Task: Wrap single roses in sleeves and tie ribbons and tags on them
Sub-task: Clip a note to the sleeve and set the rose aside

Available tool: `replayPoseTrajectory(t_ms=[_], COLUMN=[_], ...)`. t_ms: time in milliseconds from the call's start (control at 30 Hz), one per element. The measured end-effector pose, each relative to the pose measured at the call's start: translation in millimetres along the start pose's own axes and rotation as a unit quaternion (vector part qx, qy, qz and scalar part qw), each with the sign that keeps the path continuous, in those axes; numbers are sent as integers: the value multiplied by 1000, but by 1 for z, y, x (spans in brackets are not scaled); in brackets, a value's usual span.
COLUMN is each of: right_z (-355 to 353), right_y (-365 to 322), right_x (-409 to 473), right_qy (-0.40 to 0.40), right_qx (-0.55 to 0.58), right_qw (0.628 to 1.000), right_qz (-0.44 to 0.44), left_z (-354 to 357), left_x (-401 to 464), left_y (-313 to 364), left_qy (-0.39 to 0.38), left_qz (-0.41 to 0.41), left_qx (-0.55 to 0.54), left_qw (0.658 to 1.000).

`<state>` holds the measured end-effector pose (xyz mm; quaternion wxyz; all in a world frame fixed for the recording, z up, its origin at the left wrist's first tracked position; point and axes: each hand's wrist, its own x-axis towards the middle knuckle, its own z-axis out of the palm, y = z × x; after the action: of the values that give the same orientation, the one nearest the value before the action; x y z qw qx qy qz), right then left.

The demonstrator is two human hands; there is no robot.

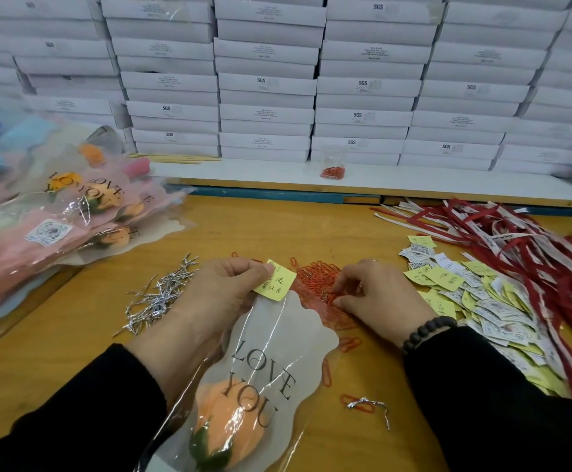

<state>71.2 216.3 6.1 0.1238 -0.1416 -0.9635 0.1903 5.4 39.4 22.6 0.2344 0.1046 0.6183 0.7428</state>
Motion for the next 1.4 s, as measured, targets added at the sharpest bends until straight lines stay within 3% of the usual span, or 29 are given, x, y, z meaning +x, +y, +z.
replayPoseTrajectory(t_ms=[267, 400, 533, 833, 1100, 1400], right_z=[-3, -8, -12, -12, -9, -4], right_y=[1, 0, -4, -14, -21, -25], right_x=[0, -1, -4, -7, -8, -6], right_qy=[4, 21, 11, 14, -15, 13], right_qx=[155, 303, 412, 446, 515, 507], right_qw=[987, 950, 910, 895, 857, 862], right_qz=[38, 69, 44, 13, 2, -1], left_z=[-3, -3, -3, -4, -5, -3], left_x=[4, 4, 5, 7, 7, 7], left_y=[-2, -3, -3, -5, -6, -6], left_qy=[1, -3, -2, -8, -14, -19], left_qz=[1, 2, 7, 10, 7, 15], left_qx=[35, 26, 33, 47, 60, 53], left_qw=[999, 1000, 999, 999, 998, 998])
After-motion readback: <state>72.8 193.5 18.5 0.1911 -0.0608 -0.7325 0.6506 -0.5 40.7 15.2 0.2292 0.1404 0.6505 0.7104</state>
